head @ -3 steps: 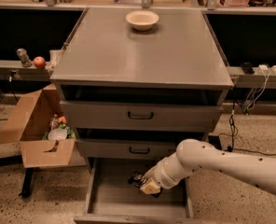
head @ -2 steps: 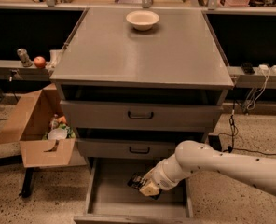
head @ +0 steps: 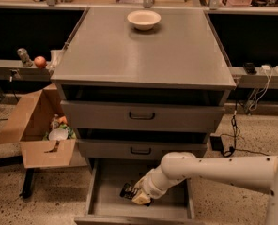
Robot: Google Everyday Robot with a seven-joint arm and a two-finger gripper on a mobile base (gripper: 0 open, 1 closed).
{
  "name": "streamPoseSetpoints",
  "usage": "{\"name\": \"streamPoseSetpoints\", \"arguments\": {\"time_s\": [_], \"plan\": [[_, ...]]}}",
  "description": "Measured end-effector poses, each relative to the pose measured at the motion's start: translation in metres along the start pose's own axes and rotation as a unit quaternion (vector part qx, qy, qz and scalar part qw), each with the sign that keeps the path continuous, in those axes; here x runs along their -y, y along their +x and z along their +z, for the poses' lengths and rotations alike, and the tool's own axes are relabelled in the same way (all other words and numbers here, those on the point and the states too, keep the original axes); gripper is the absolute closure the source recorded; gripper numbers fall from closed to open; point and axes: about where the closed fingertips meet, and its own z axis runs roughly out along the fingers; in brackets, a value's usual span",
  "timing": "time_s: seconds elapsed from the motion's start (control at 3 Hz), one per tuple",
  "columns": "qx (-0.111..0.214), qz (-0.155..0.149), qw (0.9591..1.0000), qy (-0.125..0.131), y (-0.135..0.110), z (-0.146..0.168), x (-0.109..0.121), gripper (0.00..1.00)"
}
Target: Place rxbar chocolate into bottom drawer
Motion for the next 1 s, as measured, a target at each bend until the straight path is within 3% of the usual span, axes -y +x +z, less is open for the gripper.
{"name": "streamPoseSetpoints", "arguments": {"time_s": [0.33,0.67,1.0], "plan": [[0.000,-0.080,0.9968,-0.005,-0.008,0.081,0.006,1.00],[-0.001,-0.081,0.9967,-0.004,-0.010,0.088,0.008,1.00],[0.009,-0.094,0.9952,0.024,-0.017,0.141,0.039,1.00]]}}
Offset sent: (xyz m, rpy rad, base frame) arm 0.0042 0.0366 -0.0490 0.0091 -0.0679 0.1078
